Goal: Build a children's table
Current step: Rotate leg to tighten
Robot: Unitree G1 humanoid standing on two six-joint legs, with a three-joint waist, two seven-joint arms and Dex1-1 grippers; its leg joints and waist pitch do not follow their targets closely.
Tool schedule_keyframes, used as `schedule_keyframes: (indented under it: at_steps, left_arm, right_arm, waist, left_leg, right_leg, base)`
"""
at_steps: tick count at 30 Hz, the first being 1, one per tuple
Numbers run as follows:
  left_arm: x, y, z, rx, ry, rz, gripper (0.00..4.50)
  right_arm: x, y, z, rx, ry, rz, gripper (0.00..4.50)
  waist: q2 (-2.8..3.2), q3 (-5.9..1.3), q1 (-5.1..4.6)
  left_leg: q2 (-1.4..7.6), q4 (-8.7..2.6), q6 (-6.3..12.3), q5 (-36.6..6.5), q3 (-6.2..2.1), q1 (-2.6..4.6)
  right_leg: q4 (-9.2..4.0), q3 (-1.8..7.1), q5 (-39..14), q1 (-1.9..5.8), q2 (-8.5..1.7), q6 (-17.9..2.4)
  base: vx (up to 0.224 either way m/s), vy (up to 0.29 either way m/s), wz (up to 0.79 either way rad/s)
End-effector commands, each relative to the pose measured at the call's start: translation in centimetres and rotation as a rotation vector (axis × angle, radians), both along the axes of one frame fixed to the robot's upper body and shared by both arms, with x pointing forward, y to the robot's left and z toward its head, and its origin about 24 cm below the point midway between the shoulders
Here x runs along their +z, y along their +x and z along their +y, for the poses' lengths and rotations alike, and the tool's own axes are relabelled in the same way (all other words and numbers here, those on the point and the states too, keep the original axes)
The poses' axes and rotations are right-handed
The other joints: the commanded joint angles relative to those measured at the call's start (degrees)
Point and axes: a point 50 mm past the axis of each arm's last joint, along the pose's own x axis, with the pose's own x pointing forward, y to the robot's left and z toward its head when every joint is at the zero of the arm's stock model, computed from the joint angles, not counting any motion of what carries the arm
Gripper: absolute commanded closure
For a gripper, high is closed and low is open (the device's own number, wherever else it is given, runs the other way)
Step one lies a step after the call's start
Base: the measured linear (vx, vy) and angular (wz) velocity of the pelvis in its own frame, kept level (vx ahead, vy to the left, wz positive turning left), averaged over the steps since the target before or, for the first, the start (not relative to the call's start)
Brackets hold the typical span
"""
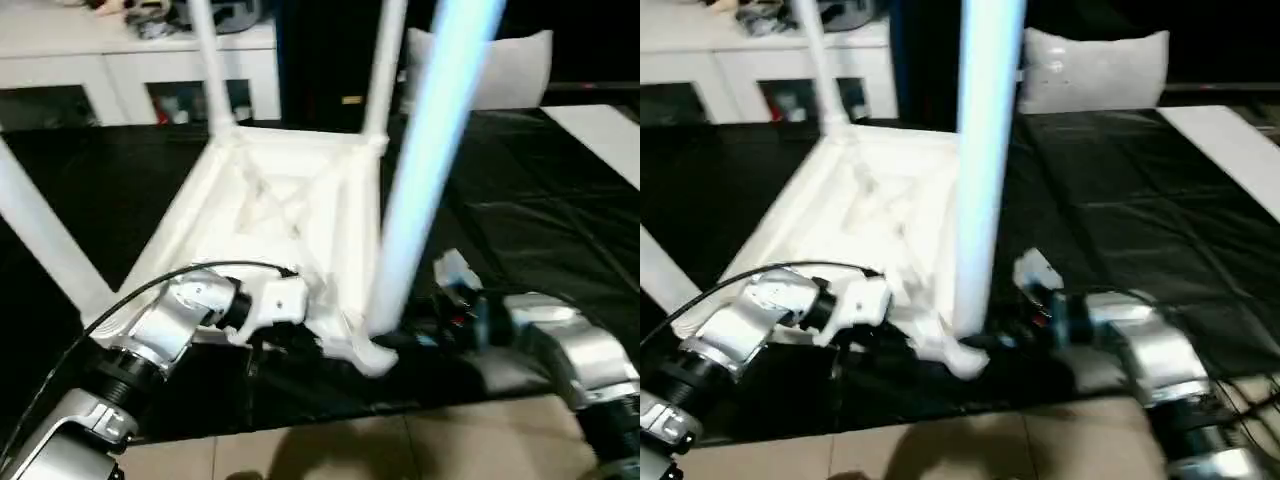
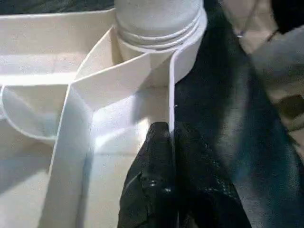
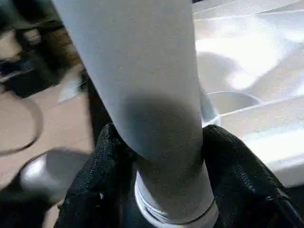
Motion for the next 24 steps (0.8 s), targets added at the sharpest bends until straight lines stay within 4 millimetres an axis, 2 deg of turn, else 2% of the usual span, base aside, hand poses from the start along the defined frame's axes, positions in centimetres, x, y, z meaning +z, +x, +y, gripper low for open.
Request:
schedule_keyframes:
  at_steps: [1, 2, 3, 4, 6, 7, 9, 11, 12, 14, 16, 17, 18, 19, 20, 21, 23, 24]
  left_arm:
    - [0.0, -0.7, -2.1, -0.006, -0.053, 0.017, 4.5]
    - [0.0, -0.6, -2.2, 0.0, -0.056, 0.017, 4.5]
    - [0.3, -0.2, -2.9, 0.099, -0.085, -0.003, 4.5]
    - [0.4, -0.2, -3.0, 0.123, -0.089, -0.007, 4.5]
    - [0.5, 0.0, -3.5, 0.18, -0.1, -0.022, 4.5]
    - [0.6, 0.1, -3.8, 0.204, -0.109, -0.026, 4.5]
    - [0.8, 0.4, -5.1, 0.291, -0.141, -0.055, 4.5]
    - [0.8, 0.4, -5.1, 0.291, -0.141, -0.055, 4.5]
    - [0.8, 0.4, -5.1, 0.291, -0.141, -0.055, 4.5]
    - [0.8, 0.4, -5.1, 0.291, -0.141, -0.055, 4.5]
    - [0.8, 0.4, -5.1, 0.291, -0.141, -0.055, 4.5]
    - [0.8, 0.4, -5.1, 0.291, -0.141, -0.055, 4.5]
    - [1.2, 1.2, -5.4, 0.347, -0.144, -0.108, 4.5]
    - [1.2, 1.4, -5.2, 0.355, -0.134, -0.121, 4.5]
    - [1.1, 1.5, -4.9, 0.357, -0.123, -0.129, 4.5]
    - [1.1, 1.5, -4.7, 0.357, -0.115, -0.133, 4.5]
    - [1.1, 1.5, -4.6, 0.357, -0.109, -0.14, 4.5]
    - [0.9, 1.4, -4.1, 0.347, -0.102, -0.144, 4.5]
  right_arm:
    - [0.0, 1.3, 0.8, -0.164, -0.036, -0.034, 2.51]
    - [0.0, 1.4, 0.8, -0.175, -0.037, -0.034, 2.52]
    - [-0.2, 2.2, 1.9, -0.301, -0.04, -0.032, 2.53]
    - [-0.2, 2.4, 2.1, -0.324, -0.04, -0.031, 2.53]
    - [-0.2, 2.8, 2.9, -0.387, -0.039, -0.028, 2.55]
    - [-0.2, 3.1, 3.3, -0.413, -0.039, -0.031, 2.55]
    - [0.1, 4.5, 4.7, -0.563, -0.025, -0.06, 2.56]
    - [0.1, 4.5, 4.7, -0.563, -0.025, -0.06, 2.56]
    - [0.1, 4.5, 4.7, -0.563, -0.025, -0.06, 2.56]
    - [0.1, 4.5, 4.7, -0.563, -0.025, -0.06, 2.56]
    - [0.1, 4.5, 4.7, -0.563, -0.025, -0.06, 2.56]
    - [0.1, 4.5, 4.7, -0.563, -0.025, -0.06, 2.01]
    - [0.2, 4.8, 5.0, -0.578, 0.009, -0.095, 1.87]
    - [0.2, 4.6, 4.7, -0.563, 0.019, -0.103, 1.87]
    - [0.3, 4.4, 4.4, -0.552, 0.024, -0.111, 1.81]
    - [0.3, 4.3, 4.2, -0.547, 0.023, -0.118, 1.67]
    - [0.4, 4.1, 3.9, -0.546, 0.019, -0.126, 1.52]
    - [0.4, 3.6, 3.1, -0.509, 0.019, -0.144, 1.45]
  waist:
    - [-0.23, -2.6, -0.51]
    - [-0.25, -2.62, -0.88]
    - [-0.2, -2.52, -1.72]
    - [-0.18, -2.42, -2.28]
    - [-0.14, -2.42, -3.87]
    - [-0.27, -2.45, -4.22]
    - [0.01, -2.67, -5.54]
    - [0.2, -2.8, -6.13]
    - [0.46, -2.91, -6.19]
    - [0.26, -3.02, -5.85]
    - [0.24, -3.08, -5.39]
    - [0.24, -3.08, -5.39]
    - [-0.61, -3.13, -5.15]
    - [-0.08, -3.24, -4.75]
    - [-0.22, -3.37, -4.62]
    - [-0.15, -3.47, -3.97]
    - [-0.09, -3.59, -3.32]
    - [0.08, -3.72, -2.72]
  left_leg:
    - [1.34, -4.34, 0.15, -17.5, -0.88, -0.22]
    - [1.39, -4.41, -0.07, -17.9, -0.94, -0.28]
    - [1.34, -4.3, -0.37, -19.1, -1.05, -0.03]
    - [1.25, -4.27, -0.53, -19.7, -1.07, -0.1]
    - [0.86, -3.91, -0.59, -22.0, -1.52, -0.19]
    - [0.83, -3.87, -0.33, -22.4, -1.55, -0.19]
    - [0.93, -3.84, 0.03, -22.4, -1.74, -0.39]
    - [1.05, -4.14, 0.26, -22.4, -2.13, -0.87]
    - [1.41, -4.34, 1.1, -23.0, -2.17, -0.74]
    - [1.34, -4.28, 1.68, -21.4, -1.81, -0.49]
    - [1.47, -4.37, 2.21, -19.0, -1.59, -0.82]
    - [1.47, -4.37, 2.21, -19.0, -1.59, -0.82]
    - [1.47, -4.19, 2.58, -16.7, -1.39, -1.14]
    - [1.47, -4.01, 2.51, -15.4, -1.25, -0.78]
    - [1.49, -3.96, 2.71, -14.4, -1.23, -0.88]
    - [1.63, -3.97, 3.13, -12.4, -1.11, -0.87]
    - [1.71, -3.88, 3.64, -9.6, -0.99, -0.91]
    - [1.76, -3.74, 4.11, -7.7, -0.99, -0.92]
  right_leg:
    - [-5.47, 1.77, -34.2, 2.85, -3.29, -4.7]
    - [-5.61, 1.72, -35.0, 2.81, -3.29, -4.0]
    - [-5.89, 1.54, -36.0, 2.38, -3.12, -3.4]
    - [-6.02, 1.37, -36.5, 2.27, -3.0, -3.4]
    - [-6.72, 0.45, -39.8, 2.32, -2.98, -1.4]
    - [-6.95, 0.37, -40.0, 2.21, -2.96, -1.2]
    - [-7.11, 0.11, -37.7, 2.26, -3.17, -2.1]
    - [-6.84, -0.06, -35.0, 2.9, -3.15, -2.8]
    - [-6.73, 0.17, -31.6, 2.83, -3.18, -3.8]
    - [-6.26, 0.78, -27.6, 2.57, -3.18, -6.0]
    - [-5.53, 1.15, -24.2, 2.85, -3.13, -7.8]
    - [-5.53, 1.15, -24.2, 2.85, -3.13, -7.8]
    - [-5.11, 1.36, -23.8, 2.96, -3.44, -8.3]
    - [-5.29, 1.47, -23.6, 2.74, -3.47, -8.4]
    - [-5.14, 1.5, -22.5, 2.93, -3.42, -8.7]
    - [-4.79, 1.63, -19.8, 2.98, -3.24, -9.2]
    - [-4.13, 1.81, -15.2, 3.2, -3.2, -10.5]
    - [-3.77, 1.81, -12.5, 3.42, -3.17, -11.0]
  base:
    - [0.0, 0.0, 0.0]
    - [0.0, 0.0, 0.0]
    - [0.0, 0.0, 0.0]
    - [0.0, 0.0, 0.0]
    - [0.0, 0.0, 0.0]
    - [0.0, 0.0, 0.0]
    - [0.0, 0.0, 0.0]
    - [0.0, 0.0, 0.0]
    - [0.0, 0.0, 0.0]
    - [0.0, 0.0, 0.0]
    - [0.0, 0.0, 0.0]
    - [0.0, 0.0, 0.0]
    - [0.0, 0.0, 0.0]
    - [0.0, 0.0, 0.0]
    - [0.0, 0.0, 0.0]
    - [0.0, 0.0, 0.0]
    - [0.0, 0.0, 0.0]
    - [0.0, 0.0, 0.0]
